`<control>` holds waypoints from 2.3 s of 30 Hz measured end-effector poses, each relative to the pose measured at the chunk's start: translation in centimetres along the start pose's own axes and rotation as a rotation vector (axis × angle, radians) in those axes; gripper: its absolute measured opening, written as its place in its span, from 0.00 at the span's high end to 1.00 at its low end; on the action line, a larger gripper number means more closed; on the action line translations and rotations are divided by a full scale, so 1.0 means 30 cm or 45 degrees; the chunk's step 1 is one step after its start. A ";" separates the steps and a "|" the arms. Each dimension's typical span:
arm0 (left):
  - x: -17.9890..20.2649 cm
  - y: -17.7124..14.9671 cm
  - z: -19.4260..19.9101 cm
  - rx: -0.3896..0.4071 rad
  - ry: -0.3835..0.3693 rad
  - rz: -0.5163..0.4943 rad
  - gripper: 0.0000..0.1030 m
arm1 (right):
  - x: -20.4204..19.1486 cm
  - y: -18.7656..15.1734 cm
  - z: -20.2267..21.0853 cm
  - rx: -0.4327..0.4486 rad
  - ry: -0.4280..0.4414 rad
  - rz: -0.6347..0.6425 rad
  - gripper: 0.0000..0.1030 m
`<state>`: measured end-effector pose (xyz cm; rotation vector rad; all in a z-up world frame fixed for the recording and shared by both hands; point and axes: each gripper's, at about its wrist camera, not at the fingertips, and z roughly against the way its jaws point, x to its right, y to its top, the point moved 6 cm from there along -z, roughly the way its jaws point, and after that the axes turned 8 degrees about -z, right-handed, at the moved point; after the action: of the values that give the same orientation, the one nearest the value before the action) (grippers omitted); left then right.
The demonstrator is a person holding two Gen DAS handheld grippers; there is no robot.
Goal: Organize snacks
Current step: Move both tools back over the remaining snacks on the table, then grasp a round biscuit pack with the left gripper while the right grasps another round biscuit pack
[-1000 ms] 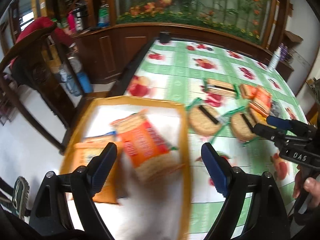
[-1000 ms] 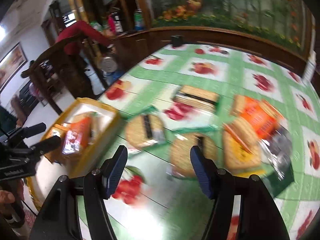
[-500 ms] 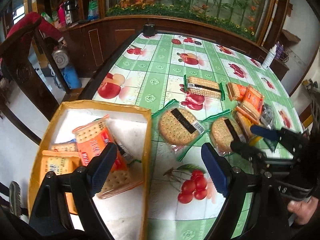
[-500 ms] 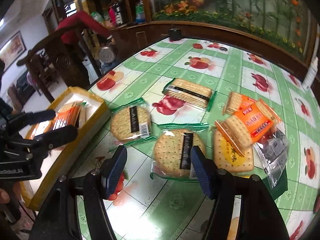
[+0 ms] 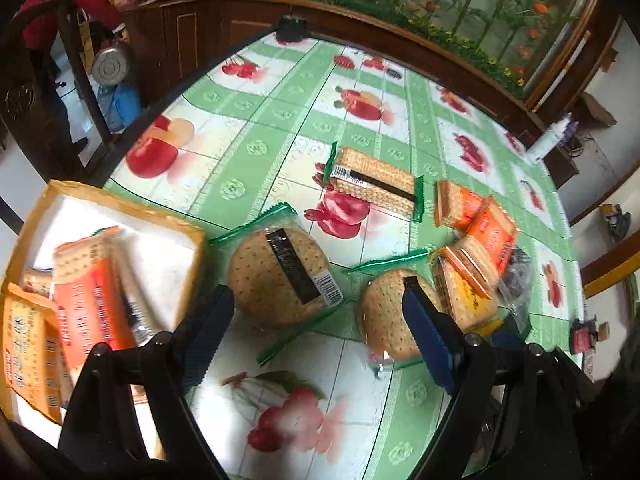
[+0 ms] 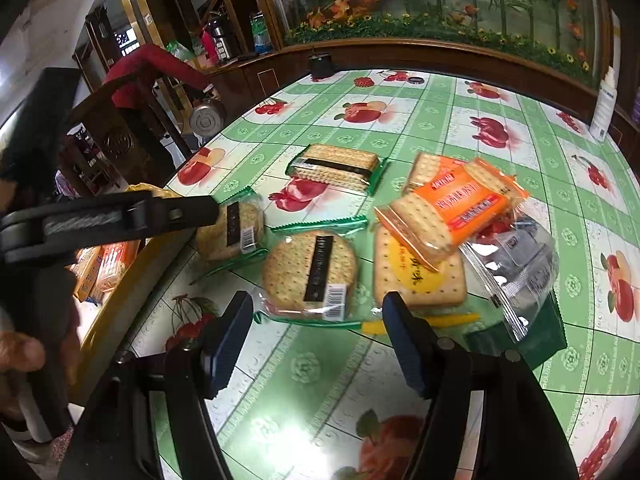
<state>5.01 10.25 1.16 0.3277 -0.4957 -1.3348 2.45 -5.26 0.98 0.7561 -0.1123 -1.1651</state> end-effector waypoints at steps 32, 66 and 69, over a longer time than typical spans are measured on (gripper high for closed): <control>-0.038 0.036 -0.229 -0.150 0.208 0.021 0.07 | -0.021 0.031 -0.222 -0.157 -0.083 0.002 0.30; 0.082 -0.080 -0.215 -0.177 0.165 -0.111 0.07 | 0.076 -0.082 -0.136 -0.165 -0.223 0.163 0.23; 0.090 -0.087 -0.205 -0.114 0.118 -0.122 0.08 | 0.077 -0.095 -0.118 -0.140 -0.203 0.161 0.26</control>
<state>6.43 6.73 -4.96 0.3414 -0.3452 -1.4234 2.80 -6.06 -4.05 0.5507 -0.2242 -1.1008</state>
